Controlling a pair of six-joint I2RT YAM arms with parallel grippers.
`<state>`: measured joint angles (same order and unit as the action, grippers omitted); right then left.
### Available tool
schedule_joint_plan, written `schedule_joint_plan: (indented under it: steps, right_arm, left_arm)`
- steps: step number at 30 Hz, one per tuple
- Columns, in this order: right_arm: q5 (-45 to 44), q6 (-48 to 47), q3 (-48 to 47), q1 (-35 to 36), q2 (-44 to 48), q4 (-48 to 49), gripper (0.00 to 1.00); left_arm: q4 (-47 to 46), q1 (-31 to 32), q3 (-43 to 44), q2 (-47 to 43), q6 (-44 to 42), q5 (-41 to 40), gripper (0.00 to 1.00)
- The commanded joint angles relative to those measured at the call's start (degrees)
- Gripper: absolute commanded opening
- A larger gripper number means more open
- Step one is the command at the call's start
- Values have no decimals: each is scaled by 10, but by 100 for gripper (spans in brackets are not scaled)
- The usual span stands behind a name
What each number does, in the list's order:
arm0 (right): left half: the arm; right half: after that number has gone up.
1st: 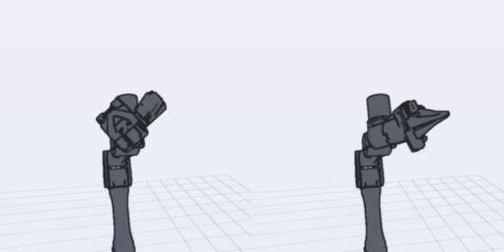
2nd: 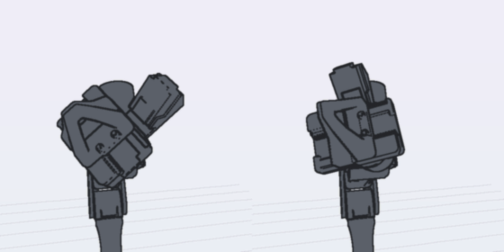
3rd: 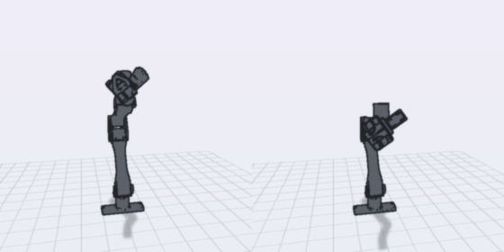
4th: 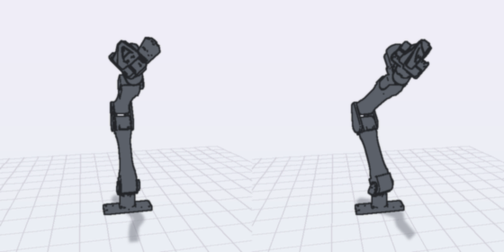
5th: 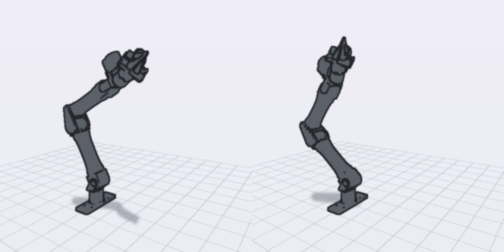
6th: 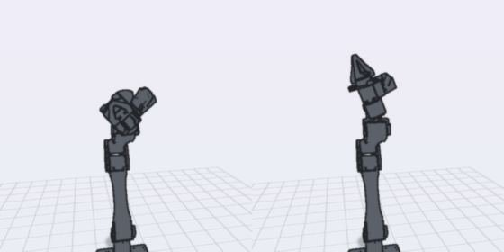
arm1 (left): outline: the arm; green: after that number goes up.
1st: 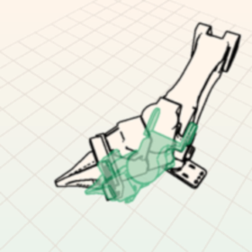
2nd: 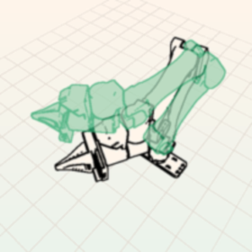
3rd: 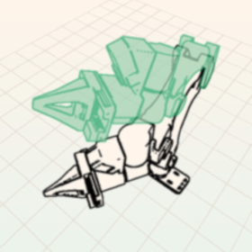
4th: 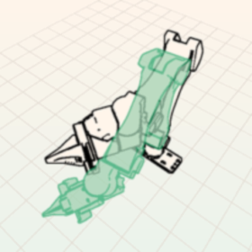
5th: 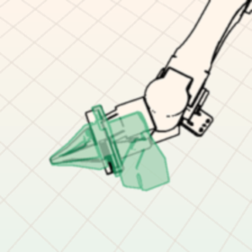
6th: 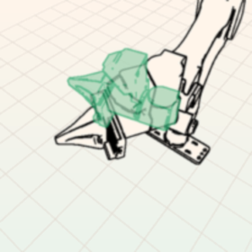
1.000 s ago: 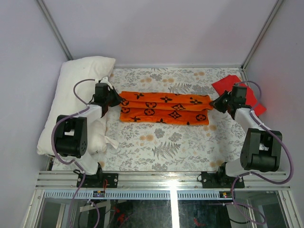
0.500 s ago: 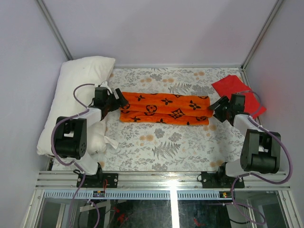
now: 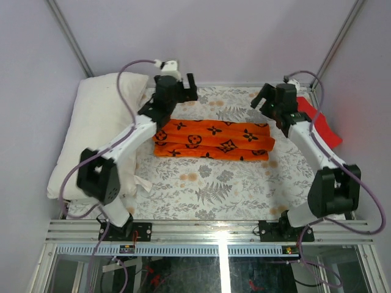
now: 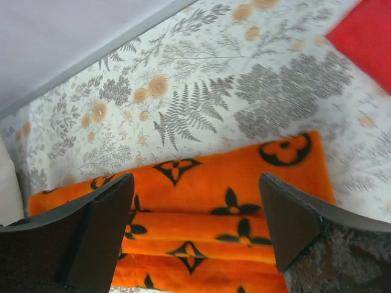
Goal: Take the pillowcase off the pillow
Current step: Fold the pillowcase.
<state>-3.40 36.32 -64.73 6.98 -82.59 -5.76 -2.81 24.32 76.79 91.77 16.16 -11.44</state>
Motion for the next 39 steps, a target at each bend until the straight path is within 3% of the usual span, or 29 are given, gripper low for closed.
schedule_joint_plan:
  steps: [1, 5, 14, 19, 29, 39]
  right_arm:
    - [-67, -77, -138, 57, -137, -137, 89]
    - [-119, -104, -203, 101, -211, -211, 90]
    - [-105, -103, -139, 123, -227, -190, 91]
    - [-92, -104, -82, 143, -215, -180, 90]
    - [-53, -105, 43, 170, -94, -156, 89]
    - [0, -88, 129, 194, -10, -137, 88]
  left_arm:
    - [148, 13, 121, 177, -44, -108, 100]
    - [218, 15, 197, 256, -33, -101, 100]
    - [243, 14, 133, 247, -24, -88, 100]
    - [235, 16, 54, 200, -17, -66, 100]
    - [206, 17, -86, 88, -9, -25, 100]
    - [157, 34, -236, -41, 66, 8, 100]
